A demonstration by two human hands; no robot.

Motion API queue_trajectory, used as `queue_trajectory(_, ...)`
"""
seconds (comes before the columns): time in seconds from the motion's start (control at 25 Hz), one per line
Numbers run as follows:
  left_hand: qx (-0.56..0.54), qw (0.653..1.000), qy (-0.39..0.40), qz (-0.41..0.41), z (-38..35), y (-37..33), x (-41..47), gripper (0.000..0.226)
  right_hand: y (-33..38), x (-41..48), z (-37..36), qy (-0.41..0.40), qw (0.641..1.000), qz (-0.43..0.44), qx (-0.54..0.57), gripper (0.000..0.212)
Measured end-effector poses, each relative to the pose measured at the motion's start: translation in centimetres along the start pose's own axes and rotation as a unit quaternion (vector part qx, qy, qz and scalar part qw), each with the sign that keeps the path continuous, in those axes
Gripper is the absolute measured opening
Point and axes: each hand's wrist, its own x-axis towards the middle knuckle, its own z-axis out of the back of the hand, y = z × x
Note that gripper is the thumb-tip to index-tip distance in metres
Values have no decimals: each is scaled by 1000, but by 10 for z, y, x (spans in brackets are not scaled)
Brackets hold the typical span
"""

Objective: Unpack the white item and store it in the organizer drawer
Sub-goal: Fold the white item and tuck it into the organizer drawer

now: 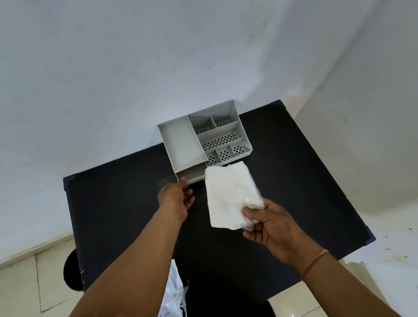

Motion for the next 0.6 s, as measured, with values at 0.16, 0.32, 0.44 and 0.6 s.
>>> queue_trajectory(0.16, 4, 1000, -5, -3, 21, 43, -14, 46, 10, 15, 3, 19, 999, -26, -34, 27)
queue_trajectory(0.32, 15, 1000, -1, 14, 34, 71, -30, 33, 14, 30, 4, 24, 997, -52, -56, 24)
queue_trajectory(0.44, 26, 999, 4, 25, 38, 78, -34, 30, 13, 41, -1, 24, 994, -75, -73, 27)
queue_trajectory(0.6, 48, 999, -7, 9, 42, 77, -39, 24, 14, 62, -20, 40, 990, -93, -96, 33)
